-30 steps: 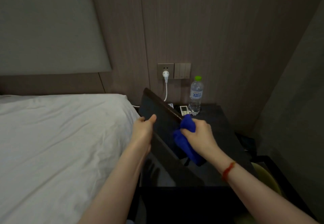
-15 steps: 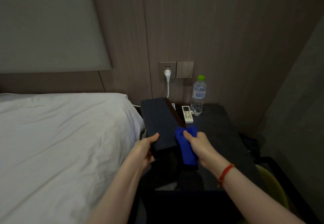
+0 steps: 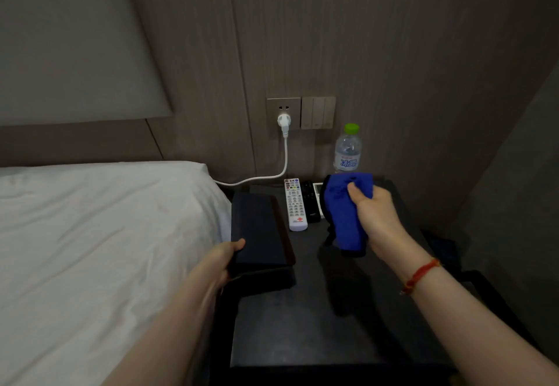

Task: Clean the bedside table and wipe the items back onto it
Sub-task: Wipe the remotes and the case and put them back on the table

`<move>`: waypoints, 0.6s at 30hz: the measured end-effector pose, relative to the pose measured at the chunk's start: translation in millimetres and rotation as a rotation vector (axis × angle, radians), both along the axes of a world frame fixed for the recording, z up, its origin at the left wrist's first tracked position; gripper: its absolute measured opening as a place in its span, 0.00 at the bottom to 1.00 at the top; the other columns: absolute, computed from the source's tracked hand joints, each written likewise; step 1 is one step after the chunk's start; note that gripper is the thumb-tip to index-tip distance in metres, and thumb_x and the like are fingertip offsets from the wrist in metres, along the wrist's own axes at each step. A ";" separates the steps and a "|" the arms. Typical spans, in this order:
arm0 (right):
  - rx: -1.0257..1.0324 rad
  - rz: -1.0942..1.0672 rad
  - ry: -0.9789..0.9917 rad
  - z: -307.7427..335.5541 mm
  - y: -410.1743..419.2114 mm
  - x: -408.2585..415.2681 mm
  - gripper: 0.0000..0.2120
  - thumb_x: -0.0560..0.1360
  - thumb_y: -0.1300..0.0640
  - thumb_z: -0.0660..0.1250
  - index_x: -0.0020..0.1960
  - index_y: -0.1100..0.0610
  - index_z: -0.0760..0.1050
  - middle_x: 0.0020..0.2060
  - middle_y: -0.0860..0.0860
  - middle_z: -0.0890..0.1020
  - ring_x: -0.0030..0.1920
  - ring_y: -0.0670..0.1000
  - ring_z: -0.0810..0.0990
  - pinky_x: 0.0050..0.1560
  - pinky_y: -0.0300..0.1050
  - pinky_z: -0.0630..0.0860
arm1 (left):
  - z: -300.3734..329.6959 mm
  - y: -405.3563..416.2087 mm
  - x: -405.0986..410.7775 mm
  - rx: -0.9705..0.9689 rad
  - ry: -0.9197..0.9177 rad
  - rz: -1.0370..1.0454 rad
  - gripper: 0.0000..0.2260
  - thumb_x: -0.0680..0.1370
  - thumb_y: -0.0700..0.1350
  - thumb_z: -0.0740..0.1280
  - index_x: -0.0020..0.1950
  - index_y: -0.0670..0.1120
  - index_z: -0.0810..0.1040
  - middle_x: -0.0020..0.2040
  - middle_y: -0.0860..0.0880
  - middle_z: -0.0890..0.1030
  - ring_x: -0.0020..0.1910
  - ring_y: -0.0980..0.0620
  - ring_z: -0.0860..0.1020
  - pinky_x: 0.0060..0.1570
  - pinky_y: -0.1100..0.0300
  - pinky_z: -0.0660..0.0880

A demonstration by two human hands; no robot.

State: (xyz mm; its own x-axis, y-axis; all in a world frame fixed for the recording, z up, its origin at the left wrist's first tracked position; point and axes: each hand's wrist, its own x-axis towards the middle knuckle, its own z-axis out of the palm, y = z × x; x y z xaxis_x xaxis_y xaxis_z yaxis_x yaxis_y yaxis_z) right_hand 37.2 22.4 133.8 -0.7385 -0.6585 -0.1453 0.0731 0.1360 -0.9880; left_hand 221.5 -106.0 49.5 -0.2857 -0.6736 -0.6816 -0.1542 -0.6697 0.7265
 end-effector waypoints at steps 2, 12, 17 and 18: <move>-0.046 -0.003 -0.031 -0.6 -4.3 -7.5 0.09 0.79 0.56 0.58 0.41 0.53 0.73 0.40 0.54 0.79 0.40 0.52 0.78 0.46 0.50 0.75 | -14.8 -17.2 -10.5 0.001 -0.043 0.014 0.18 0.81 0.42 0.58 0.69 0.36 0.67 0.67 0.37 0.72 0.53 0.37 0.76 0.53 0.50 0.69; -0.114 -0.005 -0.097 -7.8 -21.1 -32.3 0.08 0.79 0.56 0.58 0.42 0.54 0.73 0.40 0.52 0.78 0.39 0.50 0.78 0.40 0.43 0.75 | -75.5 -75.7 -46.4 -0.078 -0.083 0.035 0.19 0.81 0.44 0.59 0.69 0.36 0.68 0.65 0.37 0.74 0.62 0.38 0.74 0.57 0.51 0.72; -0.114 0.002 -0.140 -20.0 -24.6 -37.1 0.08 0.79 0.56 0.58 0.43 0.54 0.73 0.40 0.52 0.79 0.40 0.50 0.78 0.40 0.43 0.75 | -105.3 -93.8 -53.3 -0.182 -0.200 0.089 0.18 0.79 0.46 0.62 0.64 0.35 0.73 0.58 0.37 0.79 0.55 0.37 0.78 0.58 0.46 0.76; -0.116 0.002 -0.149 -22.7 -25.2 -37.8 0.08 0.79 0.56 0.59 0.43 0.53 0.74 0.40 0.52 0.79 0.41 0.50 0.78 0.40 0.43 0.75 | -113.1 -98.6 -53.5 -0.199 -0.226 0.092 0.19 0.78 0.47 0.63 0.63 0.35 0.74 0.57 0.38 0.79 0.53 0.37 0.79 0.57 0.44 0.76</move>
